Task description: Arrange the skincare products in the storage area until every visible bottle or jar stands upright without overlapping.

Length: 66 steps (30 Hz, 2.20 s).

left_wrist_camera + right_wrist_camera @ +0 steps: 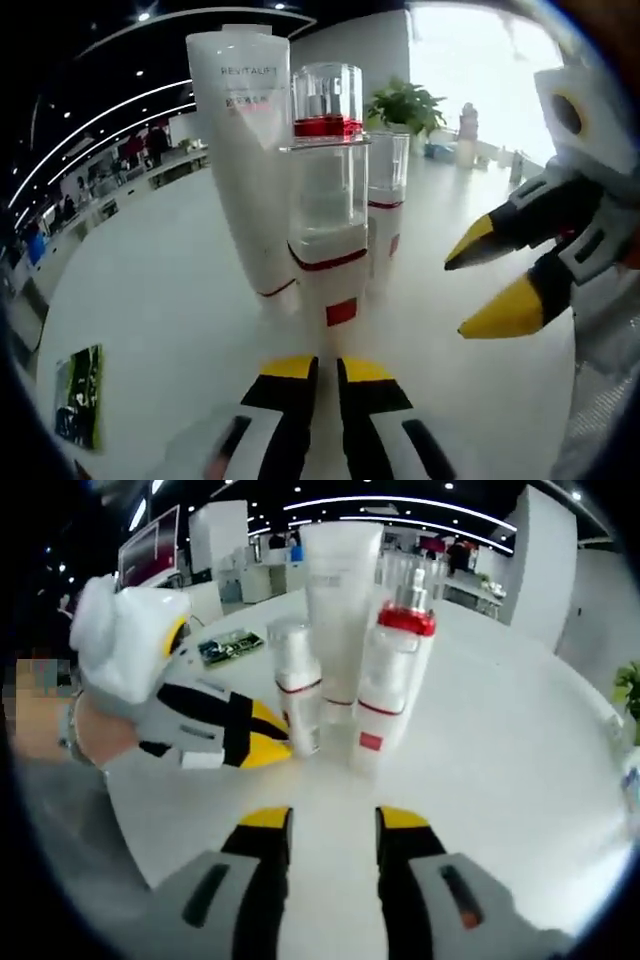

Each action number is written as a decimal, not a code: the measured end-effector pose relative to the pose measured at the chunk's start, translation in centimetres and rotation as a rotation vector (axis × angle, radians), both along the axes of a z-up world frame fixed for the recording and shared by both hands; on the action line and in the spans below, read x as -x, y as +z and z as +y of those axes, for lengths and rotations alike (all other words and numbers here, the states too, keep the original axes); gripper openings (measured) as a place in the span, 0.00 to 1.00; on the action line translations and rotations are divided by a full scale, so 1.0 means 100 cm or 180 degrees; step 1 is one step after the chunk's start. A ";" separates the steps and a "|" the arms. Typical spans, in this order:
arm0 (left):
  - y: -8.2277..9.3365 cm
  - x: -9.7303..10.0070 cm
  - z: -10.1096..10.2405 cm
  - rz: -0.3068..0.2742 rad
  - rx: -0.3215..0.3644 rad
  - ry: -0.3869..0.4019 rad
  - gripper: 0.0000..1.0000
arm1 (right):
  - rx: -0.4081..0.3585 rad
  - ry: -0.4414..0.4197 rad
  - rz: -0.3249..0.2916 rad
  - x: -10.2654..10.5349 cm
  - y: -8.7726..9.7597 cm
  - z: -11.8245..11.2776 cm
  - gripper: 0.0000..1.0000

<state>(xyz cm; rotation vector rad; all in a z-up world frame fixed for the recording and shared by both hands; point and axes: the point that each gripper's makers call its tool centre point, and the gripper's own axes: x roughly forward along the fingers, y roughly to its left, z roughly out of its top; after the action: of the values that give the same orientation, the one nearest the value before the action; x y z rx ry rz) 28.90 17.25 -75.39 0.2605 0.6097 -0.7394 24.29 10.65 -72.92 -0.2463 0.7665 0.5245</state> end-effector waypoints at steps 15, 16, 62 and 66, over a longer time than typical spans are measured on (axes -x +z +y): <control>-0.001 0.005 -0.014 0.0089 0.0170 0.0013 0.11 | 0.0041 -0.0025 0.0012 0.000 -0.003 -0.003 0.34; -0.001 0.006 -0.014 0.0086 0.0170 0.0013 0.11 | 0.0012 -0.0040 0.0024 0.000 -0.003 -0.004 0.34; 0.044 0.006 0.053 0.0355 0.0583 0.0727 0.23 | -0.0438 0.0641 0.0144 -0.004 0.001 0.013 0.30; 0.078 0.014 0.086 0.0357 0.0914 0.1064 0.25 | -0.0648 0.0983 0.0030 0.011 0.018 0.043 0.32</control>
<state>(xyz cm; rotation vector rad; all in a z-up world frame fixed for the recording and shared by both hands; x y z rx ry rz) 27.51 25.89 -67.58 -0.1473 0.6254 -0.5111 23.21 14.98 -71.09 -0.1733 0.6816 0.8910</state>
